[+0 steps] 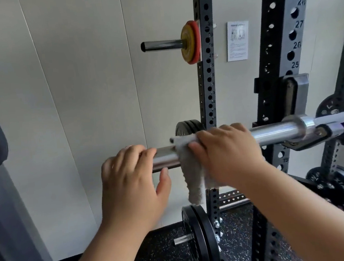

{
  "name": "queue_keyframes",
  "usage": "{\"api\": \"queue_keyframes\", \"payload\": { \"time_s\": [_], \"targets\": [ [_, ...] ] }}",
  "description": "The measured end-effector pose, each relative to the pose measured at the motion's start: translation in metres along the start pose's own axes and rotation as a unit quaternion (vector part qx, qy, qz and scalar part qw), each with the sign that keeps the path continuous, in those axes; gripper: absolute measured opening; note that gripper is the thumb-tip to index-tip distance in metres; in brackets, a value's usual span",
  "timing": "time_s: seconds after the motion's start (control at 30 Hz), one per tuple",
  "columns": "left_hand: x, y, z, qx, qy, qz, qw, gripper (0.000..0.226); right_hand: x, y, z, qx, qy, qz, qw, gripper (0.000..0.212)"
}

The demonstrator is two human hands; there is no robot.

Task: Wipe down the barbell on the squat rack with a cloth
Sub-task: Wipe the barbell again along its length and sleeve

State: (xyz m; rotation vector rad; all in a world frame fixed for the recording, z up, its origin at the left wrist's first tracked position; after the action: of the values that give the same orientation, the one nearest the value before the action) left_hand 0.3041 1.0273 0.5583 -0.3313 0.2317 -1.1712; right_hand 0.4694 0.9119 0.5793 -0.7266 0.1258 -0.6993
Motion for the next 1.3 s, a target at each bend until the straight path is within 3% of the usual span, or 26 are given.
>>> {"api": "queue_keyframes", "payload": {
  "time_s": [0.2,0.3,0.4,0.47,0.57,0.7,0.8,1.0,1.17,1.3],
  "targets": [
    [0.014,0.015,0.008,-0.047,-0.009,-0.007,0.999,0.051,0.09,0.005,-0.009,0.001,0.139,0.014,0.99,0.053],
    [0.036,0.027,0.016,-0.056,-0.013,-0.013,0.998,0.049,0.047,0.009,-0.012,-0.025,0.067,0.007,0.997,0.043],
    [0.061,0.037,0.023,-0.065,-0.011,-0.017,0.998,0.047,0.015,0.009,-0.022,0.048,0.012,0.067,0.997,0.052],
    [0.072,0.043,0.028,-0.07,-0.013,-0.02,0.997,0.045,0.031,0.012,-0.022,0.088,-0.007,0.087,0.992,0.053],
    [0.081,0.05,0.033,-0.088,-0.008,-0.028,0.996,0.047,0.079,0.013,-0.024,0.09,0.014,0.09,0.992,0.046],
    [0.092,0.06,0.033,-0.108,-0.002,-0.014,0.994,0.05,0.163,0.011,-0.039,0.138,0.117,0.07,0.981,0.043],
    [0.107,0.072,0.036,-0.123,-0.028,0.011,0.992,0.052,0.167,0.012,-0.036,0.153,0.154,0.061,0.974,0.038],
    [0.133,0.09,0.056,-0.135,-0.067,0.055,0.987,0.046,0.131,0.01,-0.04,0.186,0.0,0.104,0.977,0.033],
    [0.122,0.102,0.073,-0.122,-0.108,0.13,0.978,0.056,0.178,0.009,-0.037,0.192,0.087,0.042,0.977,0.037],
    [0.127,0.1,0.068,-0.077,-0.087,0.145,0.983,0.05,0.178,0.008,-0.039,0.158,0.078,0.028,0.984,0.038]
  ]
}}
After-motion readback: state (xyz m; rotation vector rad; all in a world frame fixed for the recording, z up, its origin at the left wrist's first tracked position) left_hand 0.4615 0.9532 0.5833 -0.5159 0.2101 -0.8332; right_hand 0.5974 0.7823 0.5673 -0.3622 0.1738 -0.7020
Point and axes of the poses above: each hand's wrist, its own z-axis towards the middle knuckle, its own y-axis out of the palm, x = y × z, the point moved 8 cm from there along z, towards the middle knuckle, and after that the axes turned 9 degrees about x, right-handed, at the moved point
